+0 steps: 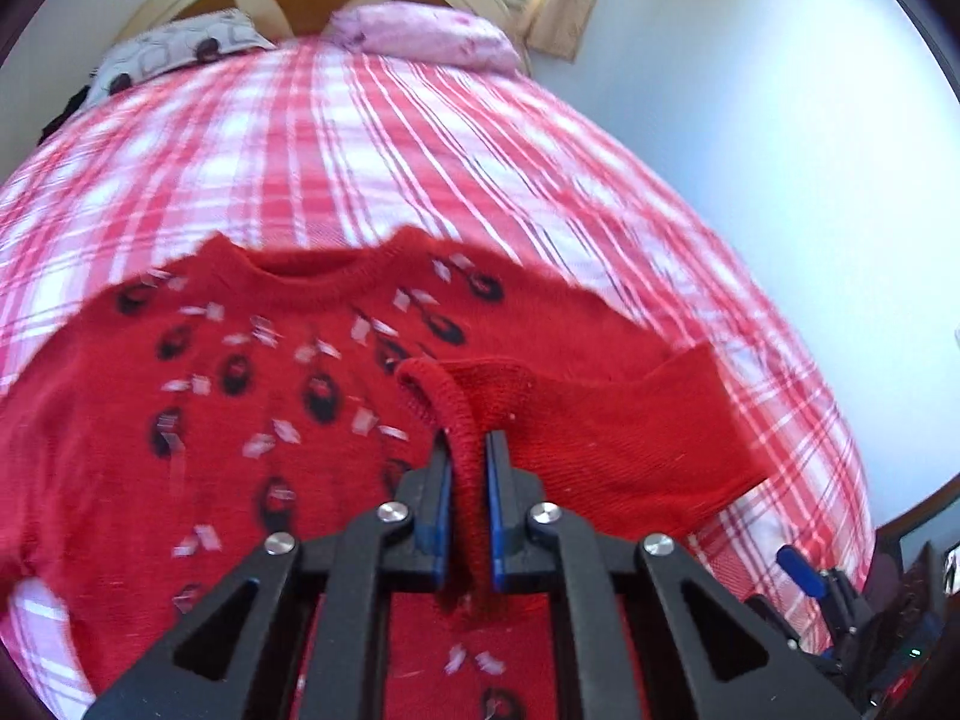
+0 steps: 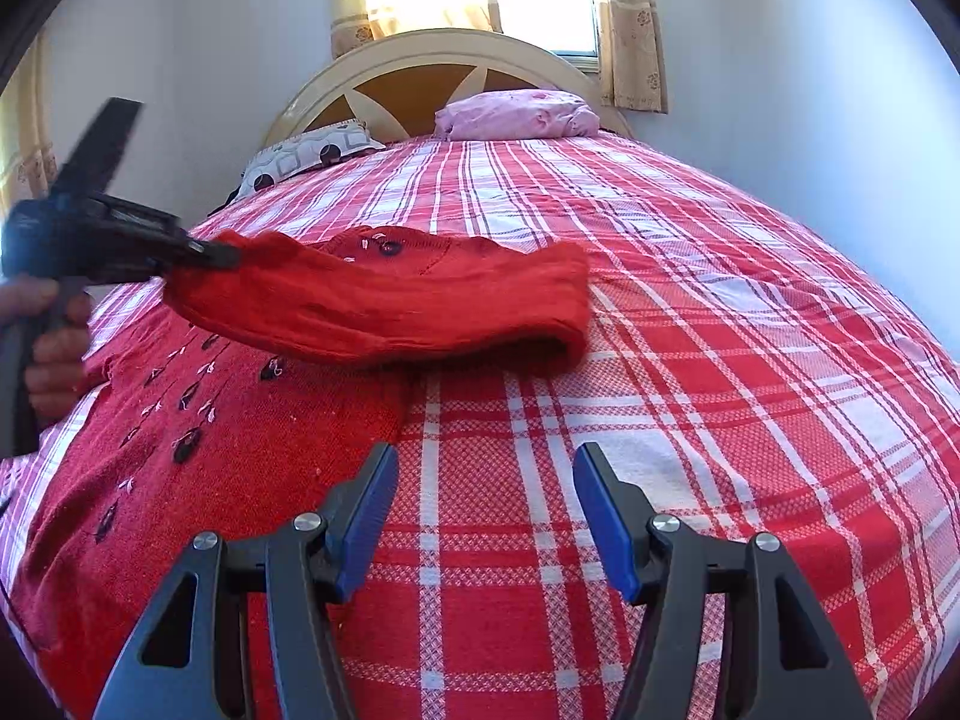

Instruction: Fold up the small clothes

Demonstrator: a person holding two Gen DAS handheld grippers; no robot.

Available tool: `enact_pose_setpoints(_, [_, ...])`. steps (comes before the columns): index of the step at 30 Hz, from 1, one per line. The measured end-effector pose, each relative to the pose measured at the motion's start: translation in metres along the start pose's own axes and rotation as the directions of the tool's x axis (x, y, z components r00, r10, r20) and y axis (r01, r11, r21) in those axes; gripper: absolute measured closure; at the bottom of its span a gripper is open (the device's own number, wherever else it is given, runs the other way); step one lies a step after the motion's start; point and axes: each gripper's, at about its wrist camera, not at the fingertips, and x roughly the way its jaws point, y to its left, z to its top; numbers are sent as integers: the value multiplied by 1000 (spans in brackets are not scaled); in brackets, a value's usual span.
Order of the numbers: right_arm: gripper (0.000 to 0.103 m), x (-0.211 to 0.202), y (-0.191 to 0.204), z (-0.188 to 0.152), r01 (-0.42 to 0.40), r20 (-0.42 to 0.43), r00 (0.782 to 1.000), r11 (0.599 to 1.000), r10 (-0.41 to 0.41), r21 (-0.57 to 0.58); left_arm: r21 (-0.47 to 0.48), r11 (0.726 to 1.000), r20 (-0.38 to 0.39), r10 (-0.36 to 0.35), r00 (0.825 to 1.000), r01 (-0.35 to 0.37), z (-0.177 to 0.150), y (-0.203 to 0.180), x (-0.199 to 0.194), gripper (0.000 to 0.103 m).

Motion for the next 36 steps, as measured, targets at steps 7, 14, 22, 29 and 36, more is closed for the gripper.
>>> enact_pose_setpoints(7, [41,1,0,-1,7,-6,1000,1000,-7,7,-65,996,83,64,994,-59,9,55,-43,93])
enact_pose_setpoints(14, [41,5,-1,-1,11,-18,1000,1000,-11,11,-132,987,122,107,987,-91,-3,102,-71,93])
enact_pose_setpoints(22, [41,9,-1,-1,19,-27,999,1000,-19,5,-186,977,101,129,986,-109,-20,135,-70,93])
enact_pose_setpoints(29, [41,11,0,-2,20,-39,999,1000,-20,2,-205,971,37,131,991,-121,-41,147,-44,93])
enact_pose_setpoints(36, [41,16,-1,-2,19,-54,998,1000,-19,5,-264,956,8,135,991,-128,-63,164,-36,93])
